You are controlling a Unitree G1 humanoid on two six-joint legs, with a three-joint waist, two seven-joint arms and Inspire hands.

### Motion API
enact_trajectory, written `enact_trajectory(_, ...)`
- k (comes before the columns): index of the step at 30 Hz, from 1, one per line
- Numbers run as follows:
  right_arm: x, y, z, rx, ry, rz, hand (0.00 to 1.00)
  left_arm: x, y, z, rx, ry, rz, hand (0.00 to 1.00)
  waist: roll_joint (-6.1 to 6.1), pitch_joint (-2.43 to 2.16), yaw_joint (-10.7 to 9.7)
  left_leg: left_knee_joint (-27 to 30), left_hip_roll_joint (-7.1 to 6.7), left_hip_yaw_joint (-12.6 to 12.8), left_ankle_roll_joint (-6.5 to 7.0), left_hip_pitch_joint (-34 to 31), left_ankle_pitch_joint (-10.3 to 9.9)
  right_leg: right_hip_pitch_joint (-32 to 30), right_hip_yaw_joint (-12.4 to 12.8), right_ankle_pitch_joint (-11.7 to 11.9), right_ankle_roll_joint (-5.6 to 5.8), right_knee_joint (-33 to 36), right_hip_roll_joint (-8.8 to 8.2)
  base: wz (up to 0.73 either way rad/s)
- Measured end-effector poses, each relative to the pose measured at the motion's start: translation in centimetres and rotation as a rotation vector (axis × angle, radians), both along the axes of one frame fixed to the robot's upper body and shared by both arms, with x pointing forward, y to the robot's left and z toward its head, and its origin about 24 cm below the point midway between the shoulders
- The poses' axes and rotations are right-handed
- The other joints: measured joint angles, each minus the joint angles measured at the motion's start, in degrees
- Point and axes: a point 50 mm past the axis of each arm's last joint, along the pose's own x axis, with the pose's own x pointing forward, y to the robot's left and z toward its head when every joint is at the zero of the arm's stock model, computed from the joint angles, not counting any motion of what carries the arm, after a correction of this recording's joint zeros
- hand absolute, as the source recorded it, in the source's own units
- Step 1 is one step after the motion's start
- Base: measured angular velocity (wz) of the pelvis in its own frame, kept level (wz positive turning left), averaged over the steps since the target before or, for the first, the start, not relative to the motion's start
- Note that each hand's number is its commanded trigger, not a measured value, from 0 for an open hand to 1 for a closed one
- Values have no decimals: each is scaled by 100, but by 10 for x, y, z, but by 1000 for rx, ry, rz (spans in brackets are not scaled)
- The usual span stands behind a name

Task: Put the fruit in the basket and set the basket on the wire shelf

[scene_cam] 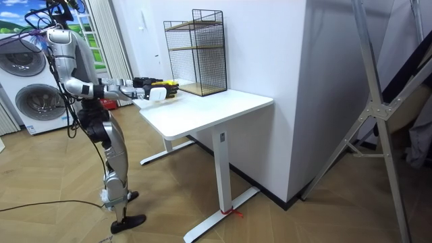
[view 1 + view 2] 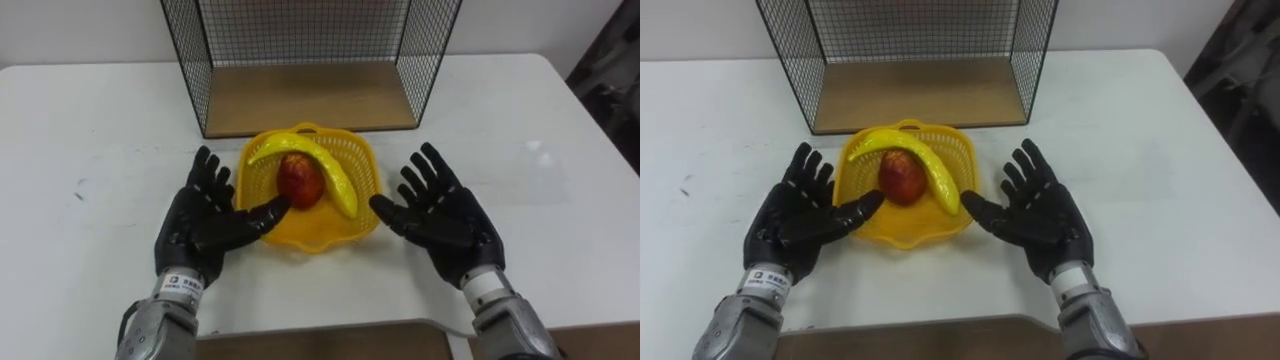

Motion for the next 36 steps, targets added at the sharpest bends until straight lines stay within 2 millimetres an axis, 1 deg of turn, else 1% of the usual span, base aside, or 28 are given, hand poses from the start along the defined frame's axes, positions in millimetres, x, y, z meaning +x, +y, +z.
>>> enact_trajectory(2, 3, 2, 2, 1, -10, 7, 0, 1, -4, 1, -4, -4, -16, 0, 10, -4, -1, 0, -1, -1, 0, 2, 0, 0, -11, 0, 0, -10, 0, 0)
enact_trajectory(4, 6, 8, 4, 3, -20, 31, 0, 2, -10, 1, -11, -8, -36, 0, 21, -10, -1, 7, -1, -1, -1, 10, 0, 0, -15, 0, 0, -15, -1, 0)
enact_trajectory(12, 5, 25, 3, 23, -20, 80, 0, 1, -25, 2, -30, -24, -115, 0, 35, -19, -5, 13, 0, -2, -1, 13, 1, 3, -21, 0, 0, -17, -4, 0)
enact_trajectory(20, 6, 28, 3, -13, -22, 100, 0, 0, -26, 2, -31, -24, -122, 0, 4, -16, 10, 11, 4, 10, -1, 11, 1, -11, -11, 0, 0, 3, -3, 0)
enact_trajectory(28, 12, 33, 9, -80, -55, 124, 0, 0, -25, 2, -29, -24, -122, 0, -98, -3, 1, 20, 4, 11, 0, -8, 1, -80, 13, 0, 0, 71, -6, -1)
enact_trajectory(32, 13, 35, 11, -82, -60, 124, 0, 1, -25, 2, -25, -26, -122, 0, -94, -2, -13, 31, 7, -13, 0, -36, 1, -83, 0, 0, 0, 71, -2, 2)
enact_trajectory(36, 13, 35, 11, -89, -60, 110, 0, 0, -27, 3, -16, -36, -127, 0, -52, 2, -16, 36, 6, -27, 0, -53, 1, -91, 5, 0, 0, 71, -2, 0)
